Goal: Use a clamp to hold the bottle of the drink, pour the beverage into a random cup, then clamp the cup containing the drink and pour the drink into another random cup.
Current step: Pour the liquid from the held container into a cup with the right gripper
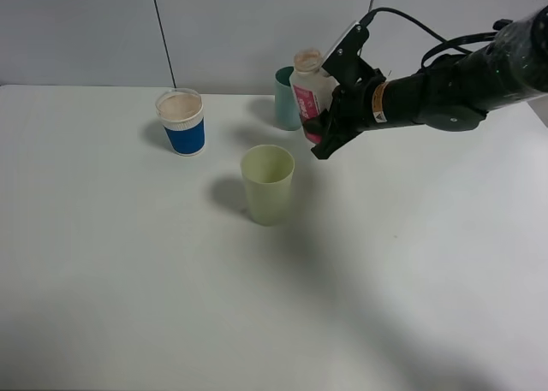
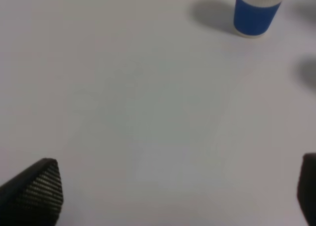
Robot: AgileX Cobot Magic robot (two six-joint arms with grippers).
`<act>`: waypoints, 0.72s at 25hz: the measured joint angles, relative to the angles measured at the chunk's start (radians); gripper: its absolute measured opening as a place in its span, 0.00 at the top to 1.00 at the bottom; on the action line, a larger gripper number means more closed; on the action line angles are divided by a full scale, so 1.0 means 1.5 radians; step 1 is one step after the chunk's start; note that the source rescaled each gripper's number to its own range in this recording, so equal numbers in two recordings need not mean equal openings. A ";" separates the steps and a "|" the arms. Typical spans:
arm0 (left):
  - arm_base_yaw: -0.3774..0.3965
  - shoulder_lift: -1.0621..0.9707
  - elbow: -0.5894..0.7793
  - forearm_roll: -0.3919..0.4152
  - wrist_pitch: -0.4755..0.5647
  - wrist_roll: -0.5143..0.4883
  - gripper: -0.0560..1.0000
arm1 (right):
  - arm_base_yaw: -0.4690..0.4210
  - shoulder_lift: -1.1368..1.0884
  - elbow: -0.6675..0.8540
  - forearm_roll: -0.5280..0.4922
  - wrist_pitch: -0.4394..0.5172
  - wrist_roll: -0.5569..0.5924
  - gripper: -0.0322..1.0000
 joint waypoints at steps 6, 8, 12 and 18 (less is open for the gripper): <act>0.000 0.000 0.000 0.000 0.000 0.000 0.00 | 0.031 -0.020 0.000 -0.022 0.050 0.000 0.97; 0.000 0.000 0.000 0.000 0.000 0.000 0.00 | 0.040 -0.025 0.000 -0.032 0.073 0.000 0.97; 0.000 0.000 0.000 0.000 0.000 0.000 0.00 | 0.062 -0.036 0.000 -0.072 0.108 0.000 0.97; 0.000 0.000 0.000 0.000 0.000 0.000 0.00 | 0.078 -0.060 0.000 -0.104 0.158 0.000 0.97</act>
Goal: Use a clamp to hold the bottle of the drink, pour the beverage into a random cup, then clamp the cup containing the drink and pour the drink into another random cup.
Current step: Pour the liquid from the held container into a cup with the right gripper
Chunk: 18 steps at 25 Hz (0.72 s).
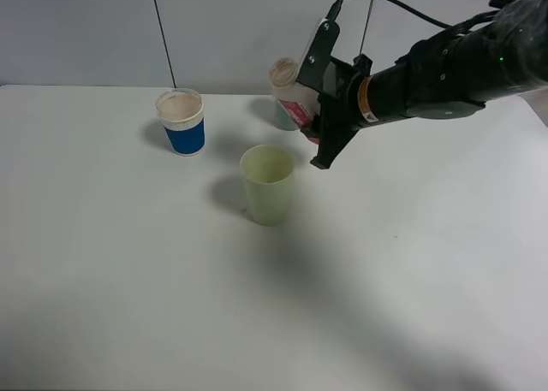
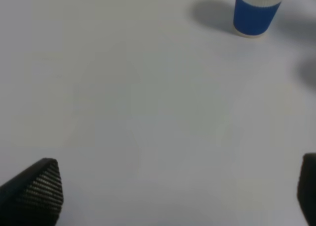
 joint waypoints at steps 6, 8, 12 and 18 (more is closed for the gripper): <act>0.000 0.000 0.000 0.000 0.000 0.000 0.00 | 0.001 -0.038 -0.001 -0.033 0.024 0.000 0.97; 0.000 0.000 0.000 0.000 0.000 0.000 0.00 | 0.001 -0.046 -0.001 -0.049 0.040 0.000 0.97; 0.000 0.000 0.000 0.000 0.000 0.000 0.00 | 0.001 -0.053 -0.001 -0.079 0.082 0.000 0.97; 0.000 0.000 0.000 0.000 0.000 0.000 0.00 | 0.002 -0.061 -0.001 -0.086 0.108 -0.027 0.97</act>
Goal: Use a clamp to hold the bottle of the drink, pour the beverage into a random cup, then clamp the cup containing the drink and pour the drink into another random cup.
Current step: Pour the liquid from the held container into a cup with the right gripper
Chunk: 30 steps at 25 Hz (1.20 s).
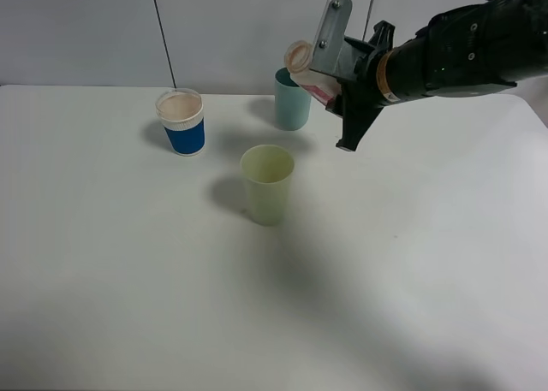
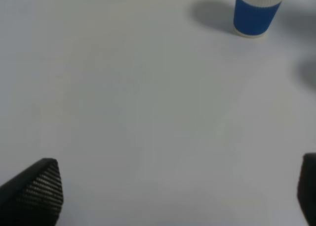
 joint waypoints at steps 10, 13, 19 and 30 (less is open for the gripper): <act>0.000 0.000 0.000 0.000 0.000 0.000 0.00 | 0.036 -0.001 0.000 0.004 0.011 -0.084 0.97; 0.000 0.000 0.000 0.000 0.000 0.000 0.00 | 0.046 -0.001 0.000 0.015 0.033 -0.096 0.97; 0.000 0.000 0.000 0.000 0.000 0.000 0.00 | 0.064 -0.001 0.000 0.066 0.101 -0.200 0.97; 0.000 0.000 0.000 0.000 0.000 0.000 0.00 | 0.098 -0.001 0.000 0.082 0.117 -0.246 0.97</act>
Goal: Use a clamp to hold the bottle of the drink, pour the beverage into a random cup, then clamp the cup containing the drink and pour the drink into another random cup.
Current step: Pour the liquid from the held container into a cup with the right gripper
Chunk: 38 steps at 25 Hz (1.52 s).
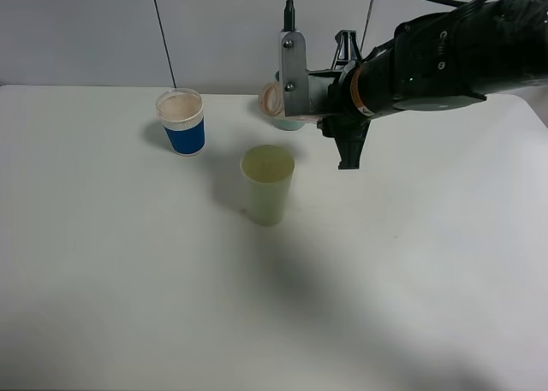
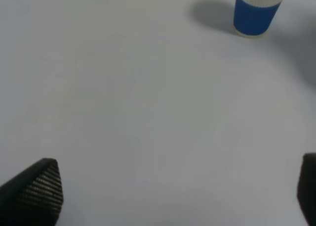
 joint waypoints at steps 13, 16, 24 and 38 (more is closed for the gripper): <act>0.000 0.000 0.000 0.000 0.000 0.000 0.00 | 0.027 -0.031 0.003 -0.004 0.075 -0.027 0.97; 0.000 0.000 0.000 0.000 0.000 0.000 0.00 | 0.033 -0.031 0.021 -0.008 0.080 -0.045 0.97; 0.000 0.000 0.000 0.000 0.000 0.000 0.00 | 0.033 -0.035 0.060 -0.028 0.102 -0.064 0.97; 0.000 0.000 0.000 0.000 0.000 0.000 0.00 | 0.042 -0.048 0.060 -0.083 0.113 -0.063 0.97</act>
